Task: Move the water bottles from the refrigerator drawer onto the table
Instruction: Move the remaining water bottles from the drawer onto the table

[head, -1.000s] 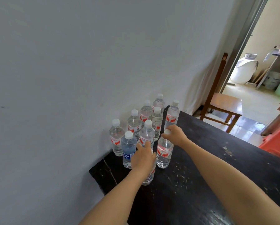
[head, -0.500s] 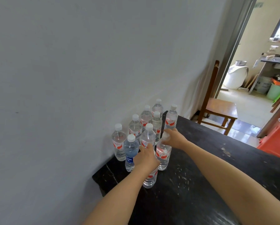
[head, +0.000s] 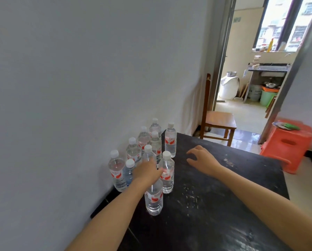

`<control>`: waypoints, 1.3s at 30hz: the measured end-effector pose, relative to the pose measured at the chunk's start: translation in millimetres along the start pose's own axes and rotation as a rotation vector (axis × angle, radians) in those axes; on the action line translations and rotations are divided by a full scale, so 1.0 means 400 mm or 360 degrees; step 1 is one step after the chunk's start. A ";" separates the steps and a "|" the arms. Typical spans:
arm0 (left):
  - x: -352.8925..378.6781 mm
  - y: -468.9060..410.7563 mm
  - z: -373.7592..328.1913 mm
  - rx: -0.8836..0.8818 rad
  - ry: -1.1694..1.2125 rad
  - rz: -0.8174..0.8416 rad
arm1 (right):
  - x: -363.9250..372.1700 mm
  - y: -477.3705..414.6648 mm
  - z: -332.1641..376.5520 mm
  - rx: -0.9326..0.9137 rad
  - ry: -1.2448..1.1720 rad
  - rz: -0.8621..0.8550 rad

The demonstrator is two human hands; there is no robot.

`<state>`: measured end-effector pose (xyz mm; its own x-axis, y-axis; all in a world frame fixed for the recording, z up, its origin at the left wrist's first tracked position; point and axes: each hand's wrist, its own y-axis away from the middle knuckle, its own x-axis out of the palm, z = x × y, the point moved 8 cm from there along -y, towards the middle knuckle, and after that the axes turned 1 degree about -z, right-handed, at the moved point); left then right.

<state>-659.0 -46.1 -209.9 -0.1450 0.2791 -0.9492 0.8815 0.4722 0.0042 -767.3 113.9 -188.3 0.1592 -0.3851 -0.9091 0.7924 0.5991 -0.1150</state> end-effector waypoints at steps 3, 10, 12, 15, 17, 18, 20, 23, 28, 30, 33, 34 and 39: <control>-0.056 -0.002 -0.037 0.0121 -0.0020 -0.0116 | -0.012 0.024 -0.016 -0.0011 0.0040 -0.0007; -0.106 0.056 -0.070 0.0331 -0.0055 -0.0315 | -0.043 0.097 -0.060 -0.0030 0.0187 -0.0004; -0.090 0.068 -0.065 0.0343 -0.0078 -0.0286 | -0.048 0.114 -0.065 -0.0027 0.0246 -0.0003; -0.074 0.089 -0.059 0.0349 -0.0091 -0.0225 | -0.050 0.161 -0.063 -0.0018 0.0410 -0.0041; -0.058 0.100 -0.058 0.0398 -0.0095 -0.0181 | -0.047 0.226 -0.064 0.0028 0.0579 -0.0065; -0.054 0.107 -0.059 0.0424 -0.0090 -0.0180 | -0.042 0.259 -0.068 0.0051 0.0635 -0.0070; -0.058 0.119 -0.069 0.0517 -0.0049 -0.0210 | -0.048 0.326 -0.064 0.0072 0.0720 -0.0164; -0.072 0.140 -0.076 0.0692 0.0036 -0.0253 | -0.077 0.439 -0.050 0.0199 0.0794 -0.0367; -0.121 0.270 0.011 0.1022 0.0138 -0.0382 | -0.067 0.623 0.063 0.0537 0.0926 -0.0403; -0.139 0.310 0.048 0.1090 0.0133 -0.0358 | -0.053 0.691 0.126 0.0563 0.1064 -0.0461; -0.148 0.364 0.050 0.1123 0.0226 -0.0235 | -0.043 0.810 0.207 0.0662 0.1114 -0.0516; -0.151 0.395 0.028 0.1197 0.0268 -0.0168 | -0.046 0.859 0.233 0.0712 0.1141 -0.0521; -0.097 0.583 -0.076 0.1521 0.0354 0.0000 | -0.076 1.087 0.287 0.1034 0.1106 -0.0481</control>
<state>-461.5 78.6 -162.5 -0.1400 0.4765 -0.8679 0.8598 -0.3763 -0.3453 -359.9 305.6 -164.5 -0.3179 0.1626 -0.9341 0.9441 -0.0364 -0.3277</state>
